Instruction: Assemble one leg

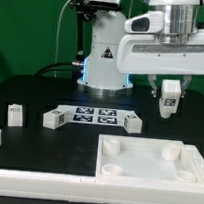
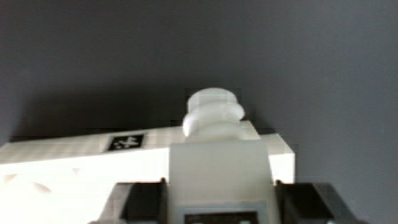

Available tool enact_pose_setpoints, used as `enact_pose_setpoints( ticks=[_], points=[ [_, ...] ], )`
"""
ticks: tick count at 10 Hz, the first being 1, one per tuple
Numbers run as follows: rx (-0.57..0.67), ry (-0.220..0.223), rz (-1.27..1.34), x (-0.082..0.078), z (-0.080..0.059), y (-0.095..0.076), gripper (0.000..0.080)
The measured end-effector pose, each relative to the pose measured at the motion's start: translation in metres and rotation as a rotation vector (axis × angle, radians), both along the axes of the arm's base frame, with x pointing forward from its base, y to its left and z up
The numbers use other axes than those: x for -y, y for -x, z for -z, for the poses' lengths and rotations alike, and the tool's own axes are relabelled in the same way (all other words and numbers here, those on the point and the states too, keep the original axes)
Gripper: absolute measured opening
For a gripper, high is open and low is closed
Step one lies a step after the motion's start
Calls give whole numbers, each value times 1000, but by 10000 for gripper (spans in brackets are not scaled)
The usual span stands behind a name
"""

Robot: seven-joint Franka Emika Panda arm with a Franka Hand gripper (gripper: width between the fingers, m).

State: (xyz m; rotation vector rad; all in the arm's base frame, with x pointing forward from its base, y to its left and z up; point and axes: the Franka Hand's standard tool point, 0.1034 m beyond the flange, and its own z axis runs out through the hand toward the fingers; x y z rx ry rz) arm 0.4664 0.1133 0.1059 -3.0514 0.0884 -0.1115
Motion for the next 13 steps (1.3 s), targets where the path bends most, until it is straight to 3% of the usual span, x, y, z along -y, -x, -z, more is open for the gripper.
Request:
enact_pose_setpoints(
  ticks=[3, 5, 8, 12, 13],
  points=[
    [-18, 2, -55, -2, 3, -6, 288],
    [-2, -8, -115, -6, -2, -50, 288],
    [23, -21, -122, -7, 1, -84, 288],
    [21, -21, -123, -7, 3, -82, 288],
    [22, -18, -165, -2, 7, -92, 288]
  ],
)
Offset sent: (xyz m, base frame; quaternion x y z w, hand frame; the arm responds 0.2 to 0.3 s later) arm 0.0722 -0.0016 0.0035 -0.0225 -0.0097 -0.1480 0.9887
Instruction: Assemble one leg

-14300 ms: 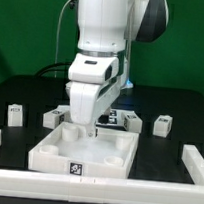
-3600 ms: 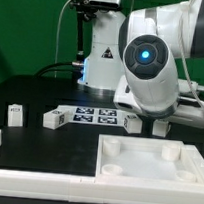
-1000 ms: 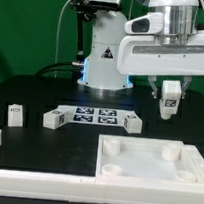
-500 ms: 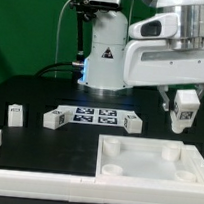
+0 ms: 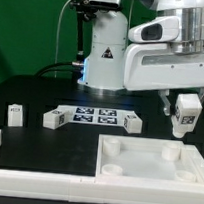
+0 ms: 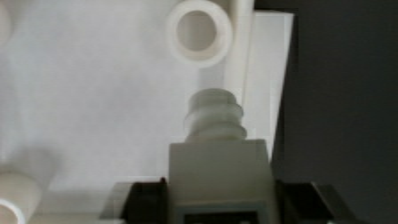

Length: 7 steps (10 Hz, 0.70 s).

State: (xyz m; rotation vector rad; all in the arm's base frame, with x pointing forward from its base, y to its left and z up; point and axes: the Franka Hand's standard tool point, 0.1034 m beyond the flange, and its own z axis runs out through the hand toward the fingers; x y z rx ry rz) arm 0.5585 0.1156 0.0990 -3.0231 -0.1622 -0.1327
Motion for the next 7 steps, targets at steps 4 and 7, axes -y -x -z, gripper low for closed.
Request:
enact_pose_setpoints(
  ticks=[4, 7],
  points=[
    [16, -10, -38, 2, -1, -52, 288],
    [122, -15, -32, 2, -2, -62, 288]
  ],
)
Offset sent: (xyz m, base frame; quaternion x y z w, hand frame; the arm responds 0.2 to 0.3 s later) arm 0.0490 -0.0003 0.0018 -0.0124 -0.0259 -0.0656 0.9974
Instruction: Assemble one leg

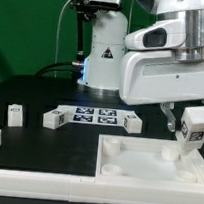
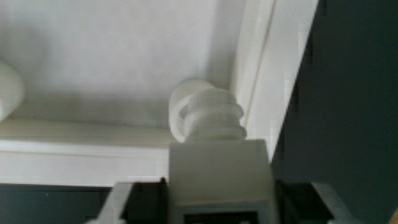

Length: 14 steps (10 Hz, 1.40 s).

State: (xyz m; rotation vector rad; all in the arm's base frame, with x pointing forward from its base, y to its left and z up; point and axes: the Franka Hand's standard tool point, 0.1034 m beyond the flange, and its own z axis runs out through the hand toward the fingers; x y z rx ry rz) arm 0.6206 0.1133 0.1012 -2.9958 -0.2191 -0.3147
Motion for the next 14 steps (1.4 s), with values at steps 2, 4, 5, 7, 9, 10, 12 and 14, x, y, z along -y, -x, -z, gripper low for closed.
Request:
enact_pose_setpoints(
  ticks=[2, 4, 5, 7, 9, 10, 12, 14],
  points=[
    [92, -2, 5, 2, 6, 2, 288],
    [100, -1, -15, 1, 8, -8, 288],
    [102, 0, -21, 1, 10, -11, 288],
    [102, 0, -22, 2, 16, -12, 288],
    [139, -1, -16, 2, 22, -8, 288],
    [134, 0, -19, 1, 24, -5, 288],
    [173, -1, -19, -1, 25, -1, 288],
    [205, -2, -18, -2, 24, 0, 288]
  ],
)
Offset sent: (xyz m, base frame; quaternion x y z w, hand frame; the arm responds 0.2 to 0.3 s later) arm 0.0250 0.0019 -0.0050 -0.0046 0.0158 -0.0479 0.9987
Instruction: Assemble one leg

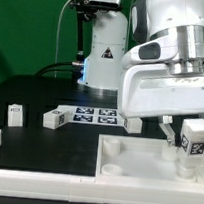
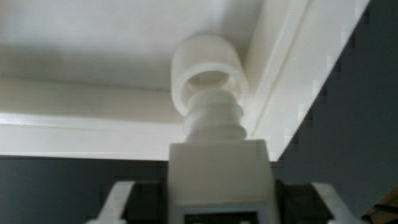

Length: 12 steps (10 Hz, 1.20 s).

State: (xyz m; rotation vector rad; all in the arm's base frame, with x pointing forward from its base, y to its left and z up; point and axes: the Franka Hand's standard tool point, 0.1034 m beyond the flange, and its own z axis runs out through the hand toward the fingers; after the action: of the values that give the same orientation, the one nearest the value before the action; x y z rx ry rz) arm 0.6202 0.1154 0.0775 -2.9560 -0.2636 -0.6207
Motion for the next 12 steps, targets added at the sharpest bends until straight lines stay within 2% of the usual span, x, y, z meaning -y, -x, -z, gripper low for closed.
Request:
enact_pose_setpoints(
  ticks=[3, 8, 12],
  points=[
    [-3, 1, -1, 0, 3, 2, 288],
    [-8, 0, 2, 1, 17, 4, 289],
    [81, -7, 11, 1, 18, 3, 289]
  ],
)
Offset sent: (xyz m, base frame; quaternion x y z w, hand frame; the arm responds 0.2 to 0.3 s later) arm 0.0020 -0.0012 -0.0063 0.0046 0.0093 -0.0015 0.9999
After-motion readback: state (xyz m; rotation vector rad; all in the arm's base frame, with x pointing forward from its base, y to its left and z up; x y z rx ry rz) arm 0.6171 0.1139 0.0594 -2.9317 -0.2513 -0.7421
